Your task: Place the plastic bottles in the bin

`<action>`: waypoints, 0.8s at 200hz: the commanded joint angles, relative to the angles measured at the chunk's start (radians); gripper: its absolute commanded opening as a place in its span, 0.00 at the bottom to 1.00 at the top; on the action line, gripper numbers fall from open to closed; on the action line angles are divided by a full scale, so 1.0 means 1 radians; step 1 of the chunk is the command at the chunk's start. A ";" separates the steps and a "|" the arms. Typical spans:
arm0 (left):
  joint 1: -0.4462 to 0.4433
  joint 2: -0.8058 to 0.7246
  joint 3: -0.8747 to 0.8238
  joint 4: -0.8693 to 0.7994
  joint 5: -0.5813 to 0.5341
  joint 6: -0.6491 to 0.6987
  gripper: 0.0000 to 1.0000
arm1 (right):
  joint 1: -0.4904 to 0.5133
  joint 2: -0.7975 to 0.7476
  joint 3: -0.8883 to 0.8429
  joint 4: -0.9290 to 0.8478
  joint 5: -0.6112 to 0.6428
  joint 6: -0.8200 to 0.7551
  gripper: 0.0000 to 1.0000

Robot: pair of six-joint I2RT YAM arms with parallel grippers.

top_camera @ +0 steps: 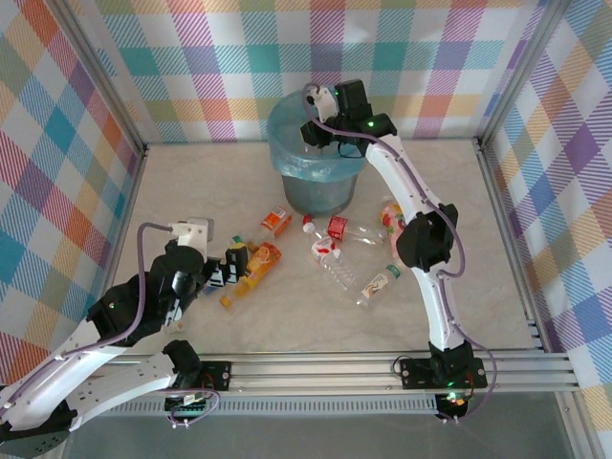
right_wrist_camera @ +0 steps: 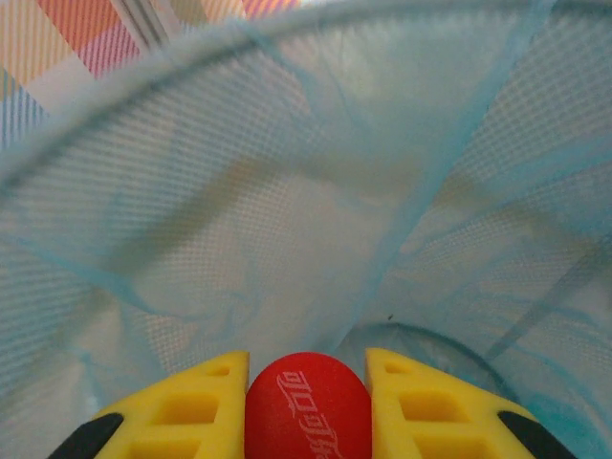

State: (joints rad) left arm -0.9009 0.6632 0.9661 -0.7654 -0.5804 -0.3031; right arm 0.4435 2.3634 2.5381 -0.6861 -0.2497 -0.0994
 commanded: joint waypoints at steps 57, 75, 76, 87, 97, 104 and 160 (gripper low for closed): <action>-0.004 0.003 -0.006 -0.044 -0.044 -0.025 0.99 | -0.028 0.014 0.055 -0.049 -0.059 0.040 0.55; -0.004 0.012 0.001 -0.064 -0.055 -0.022 0.99 | -0.028 -0.026 0.075 -0.060 -0.037 0.049 0.66; -0.004 0.013 0.002 -0.066 -0.055 -0.021 0.99 | -0.028 -0.028 0.076 -0.060 -0.036 0.050 0.67; -0.004 0.019 0.003 -0.076 -0.064 -0.021 0.99 | -0.028 -0.068 0.075 -0.058 -0.017 0.064 0.73; -0.004 0.026 0.002 -0.081 -0.070 -0.020 0.99 | -0.029 -0.104 0.075 -0.059 -0.007 0.075 0.74; -0.004 0.031 0.001 -0.082 -0.072 -0.020 0.99 | -0.028 -0.130 0.071 -0.062 -0.004 0.084 0.76; -0.004 0.104 -0.021 -0.072 -0.057 -0.020 0.99 | -0.010 -0.341 -0.039 -0.060 -0.020 0.119 0.77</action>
State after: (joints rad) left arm -0.9009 0.7376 0.9634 -0.8276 -0.6296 -0.3218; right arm 0.4145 2.1448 2.5450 -0.7494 -0.2584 -0.0063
